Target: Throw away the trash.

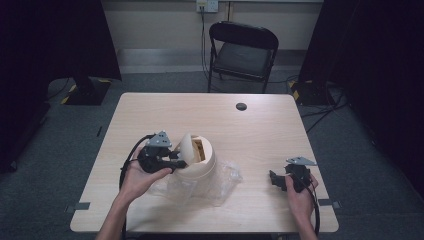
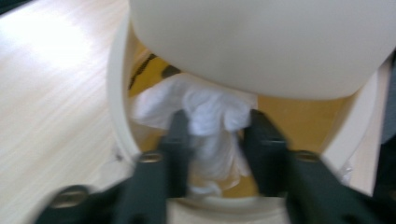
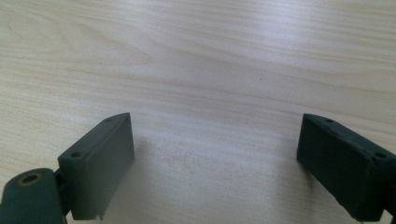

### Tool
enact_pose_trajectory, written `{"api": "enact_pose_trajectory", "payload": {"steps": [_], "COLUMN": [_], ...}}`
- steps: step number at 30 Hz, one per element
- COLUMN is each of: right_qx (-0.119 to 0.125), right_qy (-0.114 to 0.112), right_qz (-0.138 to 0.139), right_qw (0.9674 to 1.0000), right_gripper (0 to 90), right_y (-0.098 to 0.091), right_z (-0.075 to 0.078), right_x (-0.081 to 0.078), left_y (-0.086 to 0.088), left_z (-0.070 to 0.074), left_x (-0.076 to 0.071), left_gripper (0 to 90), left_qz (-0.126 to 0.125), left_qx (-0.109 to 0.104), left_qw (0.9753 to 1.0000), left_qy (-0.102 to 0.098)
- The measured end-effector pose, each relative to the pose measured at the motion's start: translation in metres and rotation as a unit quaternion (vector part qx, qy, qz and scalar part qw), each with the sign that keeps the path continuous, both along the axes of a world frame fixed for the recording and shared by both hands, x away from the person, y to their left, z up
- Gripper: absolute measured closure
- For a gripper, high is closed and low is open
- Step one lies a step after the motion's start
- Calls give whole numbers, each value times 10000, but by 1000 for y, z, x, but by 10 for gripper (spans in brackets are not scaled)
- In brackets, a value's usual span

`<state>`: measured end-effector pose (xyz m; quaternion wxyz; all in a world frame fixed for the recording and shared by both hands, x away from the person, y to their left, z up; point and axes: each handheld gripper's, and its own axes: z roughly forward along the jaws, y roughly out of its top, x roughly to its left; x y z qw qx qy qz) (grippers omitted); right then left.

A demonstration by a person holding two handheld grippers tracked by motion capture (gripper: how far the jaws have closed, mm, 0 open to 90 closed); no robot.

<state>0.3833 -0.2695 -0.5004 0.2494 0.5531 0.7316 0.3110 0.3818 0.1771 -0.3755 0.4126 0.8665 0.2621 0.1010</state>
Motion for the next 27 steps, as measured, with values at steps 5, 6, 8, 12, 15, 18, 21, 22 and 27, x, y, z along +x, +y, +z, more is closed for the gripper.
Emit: {"api": "enact_pose_trajectory", "payload": {"steps": [5,6,8,12,15,18,21,22,27], "right_qx": [-2,-2,-2,-4,-3,-4,-4,-4,-1], "right_qy": [2,2,2,1,2,2,2,2,0], "right_qz": [7,7,7,7,7,7,7,7,-2], "right_qw": [10000,10000,10000,10000,10000,10000,10000,10000,10000], "right_gripper": [103,103,103,103,103,103,103,103,103], "right_y": [0,0,0,0,0,0,0,0,0], "right_z": [0,0,0,0,0,0,0,0,0], "right_x": [0,0,0,0,0,0,0,0,0], "left_y": [6,6,7,7,10,12,19,19,26], "left_z": [2,2,4,6,7,8,9,9,8], "left_x": [-2,-2,-4,-9,-10,-10,-11,-11,-12], "left_gripper": [779,767,700,571,521,483,471,472,476], "left_qz": [35,35,57,122,138,147,160,160,177], "left_qx": [-42,-42,-81,-62,-197,-277,-333,-333,-518], "left_qw": [10000,10000,10000,9999,9997,9994,9991,9991,9983], "left_qy": [0,0,-4,-86,-90,-118,-184,-184,-219]}}
